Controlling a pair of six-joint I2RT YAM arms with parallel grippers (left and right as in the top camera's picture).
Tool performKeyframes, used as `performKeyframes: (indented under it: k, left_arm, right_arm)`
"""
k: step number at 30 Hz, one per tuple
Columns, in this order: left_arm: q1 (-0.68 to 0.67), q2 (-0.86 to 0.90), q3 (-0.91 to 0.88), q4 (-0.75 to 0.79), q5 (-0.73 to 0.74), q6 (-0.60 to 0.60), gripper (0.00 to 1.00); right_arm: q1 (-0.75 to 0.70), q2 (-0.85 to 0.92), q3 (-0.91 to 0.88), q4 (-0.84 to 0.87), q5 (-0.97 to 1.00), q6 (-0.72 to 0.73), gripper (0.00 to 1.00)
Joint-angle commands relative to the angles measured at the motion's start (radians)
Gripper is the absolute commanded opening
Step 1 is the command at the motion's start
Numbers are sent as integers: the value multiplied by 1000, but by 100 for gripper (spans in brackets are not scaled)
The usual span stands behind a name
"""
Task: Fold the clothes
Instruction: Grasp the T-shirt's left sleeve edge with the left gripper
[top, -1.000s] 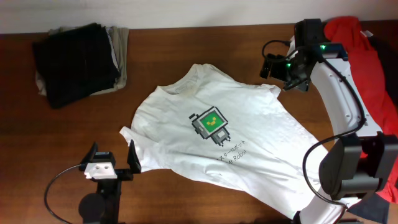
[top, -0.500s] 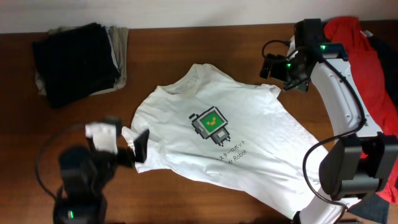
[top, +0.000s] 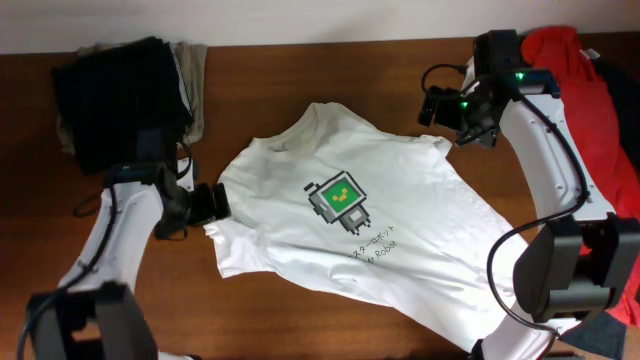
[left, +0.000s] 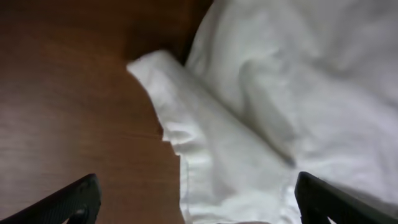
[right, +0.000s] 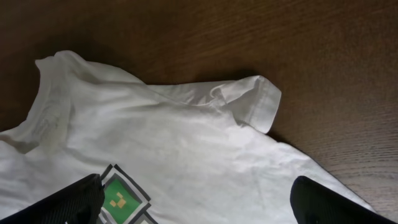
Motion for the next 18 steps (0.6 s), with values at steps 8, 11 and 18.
performKeyframes:
  k: [8,11,18]
  left_arm:
    - [-24,172,14,-28,-22,-61,90]
    - [-54,222,14,-3,-18,-61,82]
    - [-60,262,4,27,-18,-61,20]
  right_arm:
    - [-1,-31,17,0,3,9,99]
    - [-1,-31,17,0,2,9,99]
    - [-1,-31,17,0,2,9,99]
